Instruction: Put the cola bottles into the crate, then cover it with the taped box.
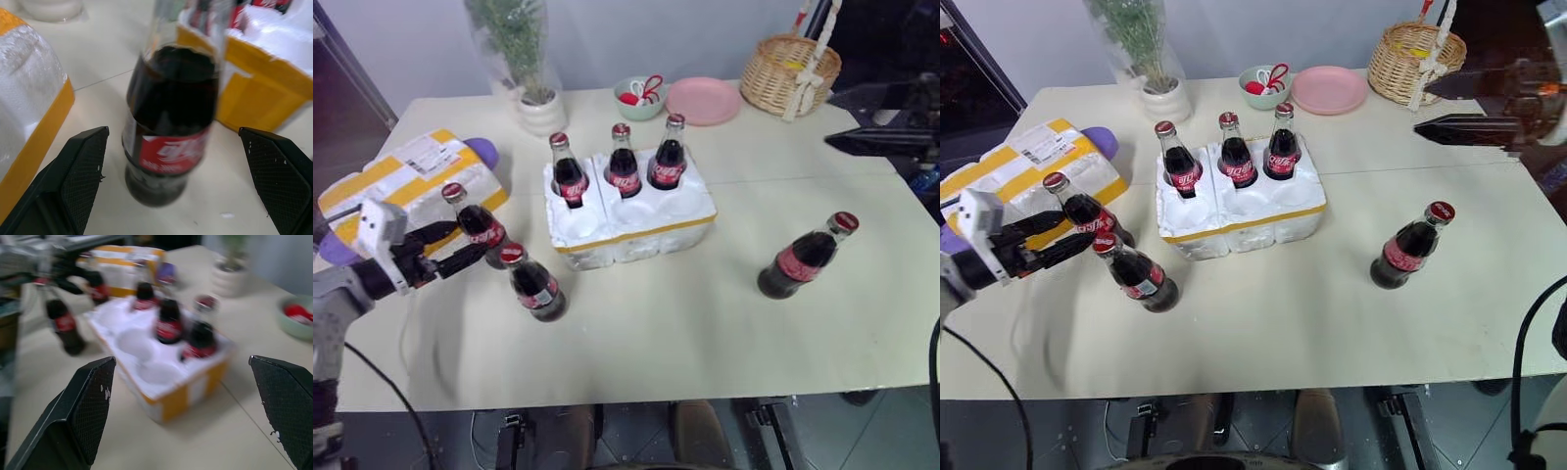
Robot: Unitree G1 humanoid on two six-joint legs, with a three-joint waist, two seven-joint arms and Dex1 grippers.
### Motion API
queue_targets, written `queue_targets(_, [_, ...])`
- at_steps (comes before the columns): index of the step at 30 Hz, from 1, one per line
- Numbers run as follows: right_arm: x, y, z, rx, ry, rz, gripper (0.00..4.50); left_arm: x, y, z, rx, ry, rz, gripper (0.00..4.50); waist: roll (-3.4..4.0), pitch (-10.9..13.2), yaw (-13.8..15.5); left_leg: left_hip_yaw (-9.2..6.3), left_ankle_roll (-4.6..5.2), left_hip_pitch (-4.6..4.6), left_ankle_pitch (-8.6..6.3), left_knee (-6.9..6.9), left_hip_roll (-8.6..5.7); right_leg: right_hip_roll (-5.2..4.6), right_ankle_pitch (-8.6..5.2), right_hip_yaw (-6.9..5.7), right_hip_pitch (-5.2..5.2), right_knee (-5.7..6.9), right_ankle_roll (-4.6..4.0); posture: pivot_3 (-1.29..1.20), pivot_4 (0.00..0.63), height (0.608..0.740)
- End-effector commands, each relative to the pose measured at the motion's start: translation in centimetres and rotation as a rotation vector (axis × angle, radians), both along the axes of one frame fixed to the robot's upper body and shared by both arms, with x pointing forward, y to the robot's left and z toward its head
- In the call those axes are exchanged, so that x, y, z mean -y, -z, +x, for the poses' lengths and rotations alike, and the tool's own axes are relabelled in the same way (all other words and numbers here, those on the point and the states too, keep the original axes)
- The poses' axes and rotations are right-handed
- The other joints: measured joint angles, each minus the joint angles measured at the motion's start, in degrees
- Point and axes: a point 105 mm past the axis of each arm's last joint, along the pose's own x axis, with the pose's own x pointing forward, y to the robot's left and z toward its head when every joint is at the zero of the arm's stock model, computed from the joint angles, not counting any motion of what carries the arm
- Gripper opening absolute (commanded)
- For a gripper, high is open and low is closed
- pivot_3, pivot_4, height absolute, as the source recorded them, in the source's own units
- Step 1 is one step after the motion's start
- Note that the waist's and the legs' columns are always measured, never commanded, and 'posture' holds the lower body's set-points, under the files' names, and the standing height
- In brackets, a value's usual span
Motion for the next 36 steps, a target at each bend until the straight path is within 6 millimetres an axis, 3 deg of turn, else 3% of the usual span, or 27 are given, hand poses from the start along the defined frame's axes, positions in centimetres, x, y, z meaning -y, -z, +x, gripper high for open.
queue_targets(1, [-1.9,-1.0,-1.7,0.028,-0.11,-0.002,4.5,0.0,-0.6,0.7,0.042,0.008,0.021,4.46,-0.03,0.02,0.23,0.0,0.0,0.0,0.0,0.0,0.0,0.0,0.02,0.0,-0.01,0.0,0.0,0.0,0.15,0.737])
queue_targets(9, [-4.3,0.1,-3.6,-0.001,-0.231,-0.038,4.5,0.8,0.4,1.6,0.038,0.032,0.02,4.46,-0.03,0.02,0.48,0.0,0.0,-0.02,0.0,0.1,0.0,0.0,0.16,0.0,-0.02,0.04,0.03,0.0,0.15,0.737])
queue_targets(20, [-4.3,0.3,-3.2,0.005,-0.208,-0.023,4.5,1.4,0.0,2.5,0.061,0.05,-0.004,4.46,-0.07,0.01,0.44,0.0,0.0,-0.02,0.01,0.1,0.0,0.02,0.16,0.0,-0.03,0.07,0.03,0.0,0.15,0.737])
queue_targets(21, [-4.3,0.3,-3.2,0.006,-0.207,-0.023,4.5,1.3,-0.2,2.6,0.067,0.049,-0.014,3.93,-0.07,0.01,0.45,0.0,0.0,-0.03,0.01,0.1,0.0,0.02,0.16,0.0,-0.03,0.07,0.03,0.0,0.15,0.737])
queue_targets(24, [-4.1,0.3,-3.1,0.007,-0.196,-0.02,4.5,1.2,-1.2,2.6,0.081,0.045,-0.05,2.76,-0.07,0.01,0.45,0.0,0.0,-0.03,0.01,0.09,0.0,0.02,0.16,0.0,-0.05,0.08,0.03,0.0,0.15,0.737])
queue_targets(31, [-3.7,0.7,-2.8,0.009,-0.167,-0.014,4.5,2.2,-4.5,1.1,0.059,0.177,-0.141,2.76,-0.26,0.13,0.41,-0.01,0.0,-0.09,0.01,0.1,0.0,0.02,0.16,0.0,-0.12,0.09,0.03,0.0,0.15,0.737])
queue_targets(36, [-3.6,1.1,-2.7,0.009,-0.154,-0.004,4.5,3.5,-10.0,-0.1,0.091,0.344,-0.21,2.76,-0.51,0.28,0.5,-0.02,0.0,-0.11,0.01,0.12,0.02,0.04,0.16,0.0,-0.16,0.16,0.03,0.0,0.15,0.737])
